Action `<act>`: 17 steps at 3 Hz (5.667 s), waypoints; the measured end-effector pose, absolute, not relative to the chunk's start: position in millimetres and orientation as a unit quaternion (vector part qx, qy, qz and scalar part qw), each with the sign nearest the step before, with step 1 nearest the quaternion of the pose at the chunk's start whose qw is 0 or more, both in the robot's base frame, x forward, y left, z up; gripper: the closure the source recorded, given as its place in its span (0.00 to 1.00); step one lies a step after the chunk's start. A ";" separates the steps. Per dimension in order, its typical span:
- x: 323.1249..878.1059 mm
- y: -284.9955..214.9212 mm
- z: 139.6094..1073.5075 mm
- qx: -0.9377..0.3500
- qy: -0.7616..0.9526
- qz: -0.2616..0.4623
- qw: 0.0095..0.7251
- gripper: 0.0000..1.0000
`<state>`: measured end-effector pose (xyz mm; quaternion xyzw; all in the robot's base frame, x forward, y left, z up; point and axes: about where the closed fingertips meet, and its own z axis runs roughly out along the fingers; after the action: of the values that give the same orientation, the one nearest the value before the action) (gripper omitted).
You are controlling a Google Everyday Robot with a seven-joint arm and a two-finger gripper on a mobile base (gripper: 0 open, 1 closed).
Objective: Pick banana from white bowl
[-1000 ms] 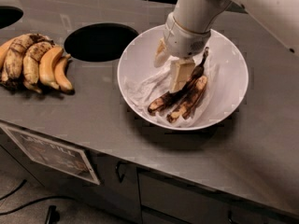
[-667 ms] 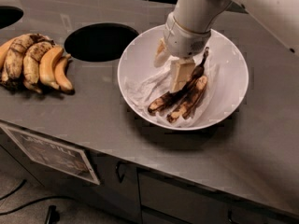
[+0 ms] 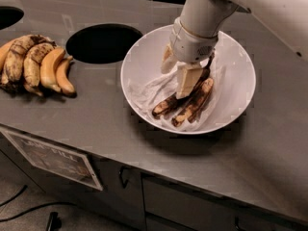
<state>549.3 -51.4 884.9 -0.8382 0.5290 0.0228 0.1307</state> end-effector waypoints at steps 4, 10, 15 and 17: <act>548.5 -53.4 871.2 -0.839 0.530 0.035 0.116 0.42; 547.6 -46.7 854.0 -0.870 0.483 0.039 0.090 0.60; 535.5 -42.8 890.1 -0.868 0.479 0.002 0.130 1.00; 508.8 -35.2 943.3 -0.868 0.466 -0.049 0.168 1.00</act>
Offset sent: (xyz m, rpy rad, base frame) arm -0.0031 -0.0058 -0.0158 -0.0145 0.0512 -0.0040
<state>508.8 -35.2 943.3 -0.8676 0.4656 -0.0487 0.1677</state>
